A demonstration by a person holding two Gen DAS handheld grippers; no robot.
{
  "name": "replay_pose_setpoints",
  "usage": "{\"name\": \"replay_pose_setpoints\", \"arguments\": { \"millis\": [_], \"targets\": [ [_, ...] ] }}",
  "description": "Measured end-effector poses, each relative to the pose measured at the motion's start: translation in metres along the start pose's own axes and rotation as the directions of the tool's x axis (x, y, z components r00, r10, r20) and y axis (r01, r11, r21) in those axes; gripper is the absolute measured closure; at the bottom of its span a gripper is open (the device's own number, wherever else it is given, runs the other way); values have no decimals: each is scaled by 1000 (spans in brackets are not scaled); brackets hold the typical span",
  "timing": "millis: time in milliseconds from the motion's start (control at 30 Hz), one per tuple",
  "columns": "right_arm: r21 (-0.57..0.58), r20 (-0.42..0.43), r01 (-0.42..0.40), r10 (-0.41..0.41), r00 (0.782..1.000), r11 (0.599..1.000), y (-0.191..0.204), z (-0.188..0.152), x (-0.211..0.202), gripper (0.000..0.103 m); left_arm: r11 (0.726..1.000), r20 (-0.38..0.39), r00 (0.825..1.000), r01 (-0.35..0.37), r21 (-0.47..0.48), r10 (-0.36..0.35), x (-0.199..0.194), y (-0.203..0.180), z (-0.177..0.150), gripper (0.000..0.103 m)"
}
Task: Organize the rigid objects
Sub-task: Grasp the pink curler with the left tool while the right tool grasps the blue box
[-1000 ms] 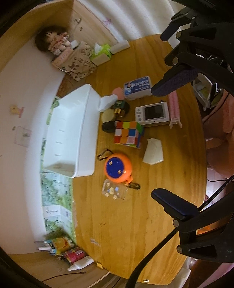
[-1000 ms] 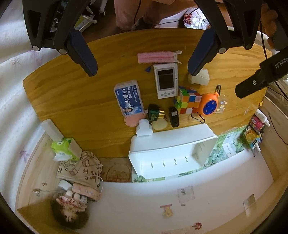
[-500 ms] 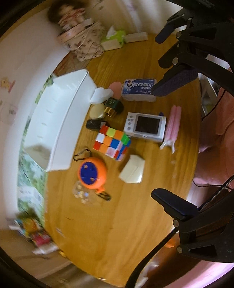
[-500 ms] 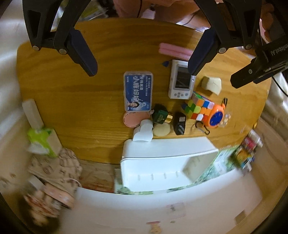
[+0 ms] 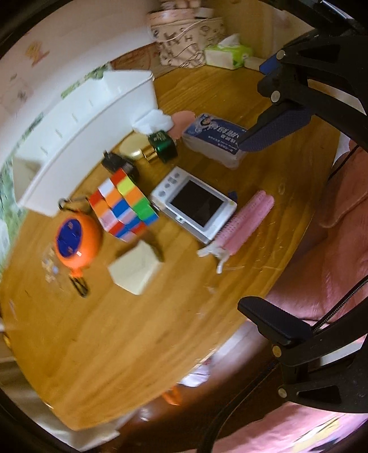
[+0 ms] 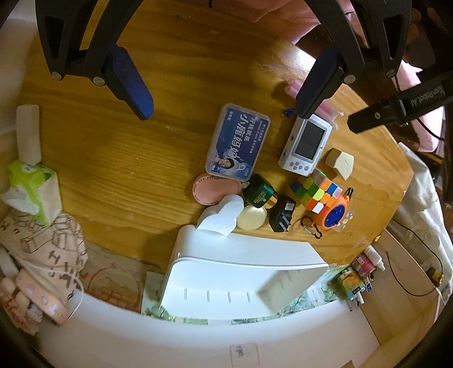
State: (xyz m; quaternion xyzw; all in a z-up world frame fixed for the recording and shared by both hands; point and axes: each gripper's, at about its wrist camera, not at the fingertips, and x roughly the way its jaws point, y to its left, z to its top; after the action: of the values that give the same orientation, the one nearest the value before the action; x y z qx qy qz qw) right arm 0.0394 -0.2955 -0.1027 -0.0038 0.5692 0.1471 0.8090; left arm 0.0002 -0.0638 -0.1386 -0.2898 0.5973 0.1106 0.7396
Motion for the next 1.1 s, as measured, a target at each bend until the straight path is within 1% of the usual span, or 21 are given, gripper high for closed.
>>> {"name": "replay_pose_setpoints", "arguments": {
  "millis": [167,267,300,367,500,600,667,733,800,867,933,1000,1100],
  "targets": [
    [23,-72,-82,84,994,996,-13,13,22,2,995,-66,997,-34,-93,28,19,3,0,3],
    [34,-119,-111,115,986,993,-17,21,36,2,990,-103,994,-35,-139,21,30,5,0,5],
    [38,-136,-120,124,983,992,-17,23,41,2,988,-119,993,-36,-152,17,34,6,-1,7],
    [49,-169,-142,148,974,989,-19,26,52,2,984,-145,989,-35,-177,9,42,8,0,8],
    [63,-253,-174,184,950,983,-19,32,74,2,970,-205,979,-40,-241,-11,57,12,-1,18],
    [70,-291,-186,199,936,980,-18,36,86,2,961,-223,975,-45,-271,-17,63,14,-1,24],
    [77,-307,-191,205,929,979,-17,40,92,2,961,-229,973,-45,-274,-20,64,14,1,25],
    [73,-322,-189,202,925,979,-16,43,99,2,961,-236,972,-51,-273,-16,65,15,3,30],
    [74,-329,-186,200,923,980,-15,45,103,3,959,-246,969,-54,-277,-16,66,15,4,43],
    [71,-340,-178,191,921,981,-14,47,106,8,957,-258,966,-55,-285,-21,73,14,6,47],
    [68,-353,-168,181,918,983,-13,48,110,10,955,-262,965,-53,-293,-27,75,15,8,51],
    [68,-362,-161,175,916,985,-12,49,114,10,954,-259,965,-43,-296,-36,74,16,9,56],
    [68,-372,-148,163,914,987,-11,51,119,13,951,-253,966,-30,-309,-52,77,19,10,66]
  ]
}}
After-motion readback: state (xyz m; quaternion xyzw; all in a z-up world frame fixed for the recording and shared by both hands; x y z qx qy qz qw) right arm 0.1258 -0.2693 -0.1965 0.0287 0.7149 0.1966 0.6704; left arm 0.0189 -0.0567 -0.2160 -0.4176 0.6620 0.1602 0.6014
